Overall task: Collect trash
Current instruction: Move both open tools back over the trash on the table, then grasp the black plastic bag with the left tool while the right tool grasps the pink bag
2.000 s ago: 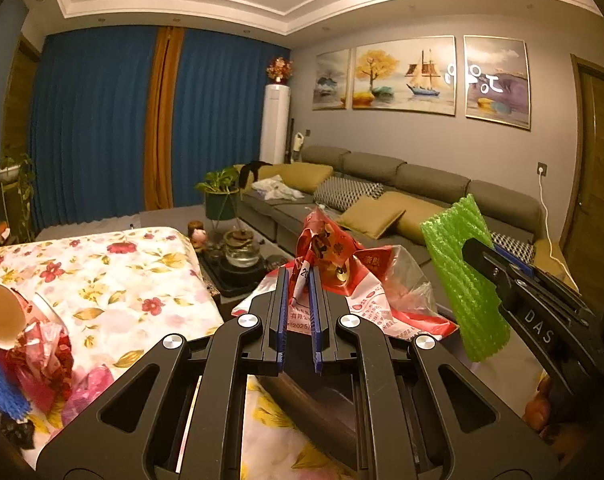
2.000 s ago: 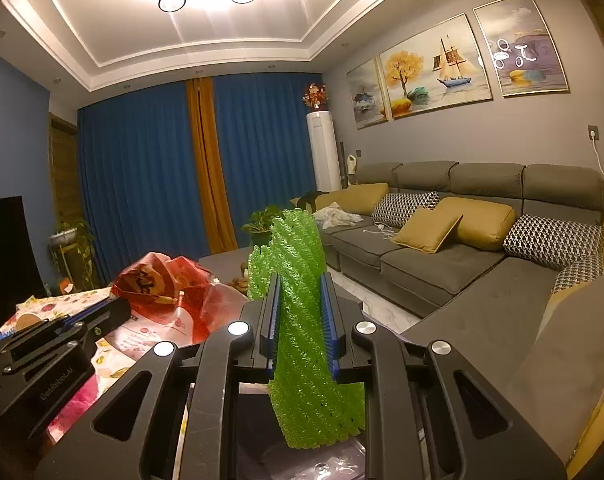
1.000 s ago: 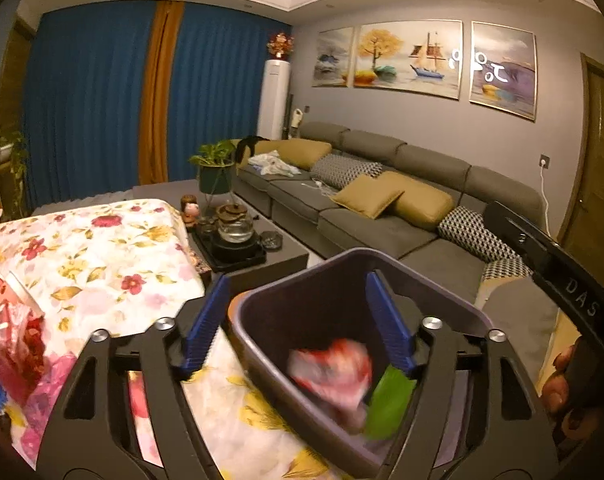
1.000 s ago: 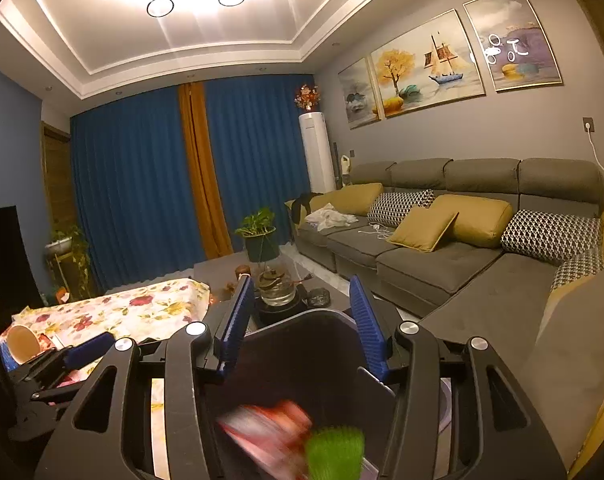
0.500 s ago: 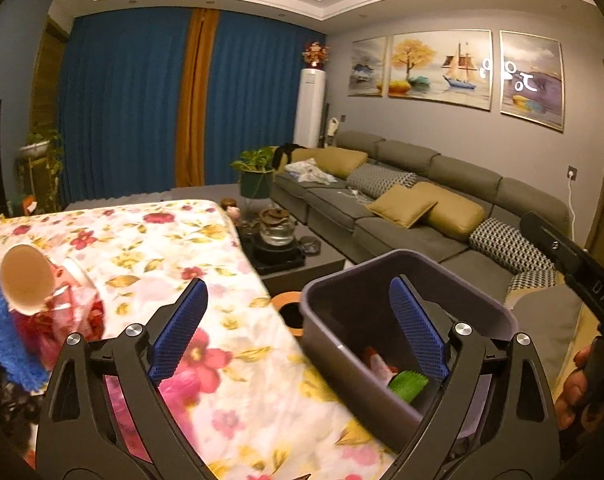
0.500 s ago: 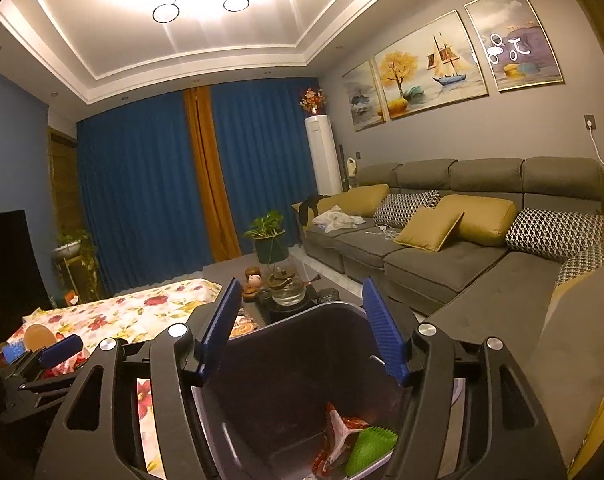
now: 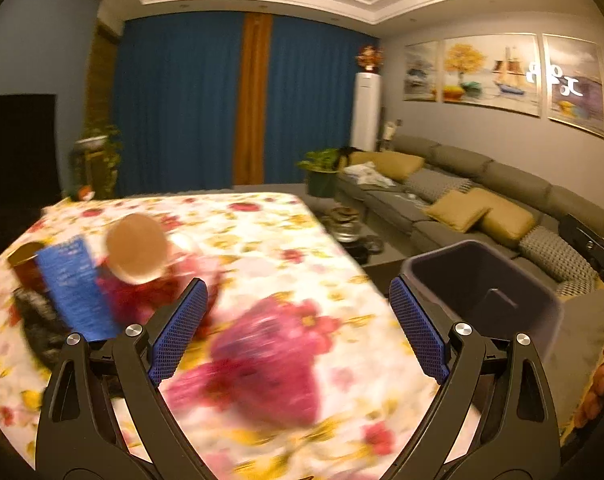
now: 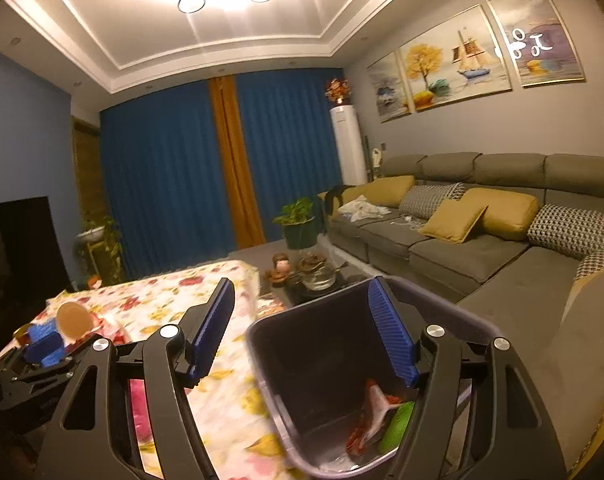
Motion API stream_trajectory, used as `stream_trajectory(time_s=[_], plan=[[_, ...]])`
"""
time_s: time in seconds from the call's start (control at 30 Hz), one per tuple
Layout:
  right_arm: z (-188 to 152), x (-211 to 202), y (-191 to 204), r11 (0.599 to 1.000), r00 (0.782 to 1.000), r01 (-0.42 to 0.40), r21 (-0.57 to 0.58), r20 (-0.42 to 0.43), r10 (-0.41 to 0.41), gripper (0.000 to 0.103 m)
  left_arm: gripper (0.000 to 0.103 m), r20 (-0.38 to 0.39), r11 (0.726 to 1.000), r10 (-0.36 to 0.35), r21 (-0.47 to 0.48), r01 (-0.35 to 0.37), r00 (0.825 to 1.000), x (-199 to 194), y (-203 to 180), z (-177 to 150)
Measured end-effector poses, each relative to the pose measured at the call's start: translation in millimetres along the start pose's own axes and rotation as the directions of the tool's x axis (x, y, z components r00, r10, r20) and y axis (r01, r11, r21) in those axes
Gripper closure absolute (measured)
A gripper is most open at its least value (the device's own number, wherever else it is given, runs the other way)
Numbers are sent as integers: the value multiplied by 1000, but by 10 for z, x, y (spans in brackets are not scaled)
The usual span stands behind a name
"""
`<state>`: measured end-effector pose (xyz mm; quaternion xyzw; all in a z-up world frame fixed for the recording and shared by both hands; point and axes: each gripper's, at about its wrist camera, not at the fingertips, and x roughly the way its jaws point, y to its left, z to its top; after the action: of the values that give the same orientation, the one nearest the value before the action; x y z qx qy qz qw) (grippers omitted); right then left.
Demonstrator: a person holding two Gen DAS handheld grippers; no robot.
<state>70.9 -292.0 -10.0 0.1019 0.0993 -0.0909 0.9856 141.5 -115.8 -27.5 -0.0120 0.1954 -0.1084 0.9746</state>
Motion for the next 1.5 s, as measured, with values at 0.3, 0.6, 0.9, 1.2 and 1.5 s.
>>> stream_trajectory(time_s=[0.3,0.6,0.9,1.2,1.5], plan=[[-150,-6,434,995,995,-92,-23,-43,91,34,12,7,983,169,-69,-168,986,-359,787,-167],[-299,5,1003,981,981,-183,-72,-72,178,34,12,-34,961,257,-95,-259,966,-634,1490,-390],[-395,65,1311,970,971,-223,-97,-105,213,34,13,-73,963,217,-149,-226,973,-507,1812,-384],[-496,240,1495,964,966,-231,-132,-149,211,34,49,-179,978,105,-163,-134,978,-208,1885,-420],[-619,523,1552,964,950,-233,-132,-241,196,34,101,-185,984,59,-152,-88,981,-184,1824,-417]])
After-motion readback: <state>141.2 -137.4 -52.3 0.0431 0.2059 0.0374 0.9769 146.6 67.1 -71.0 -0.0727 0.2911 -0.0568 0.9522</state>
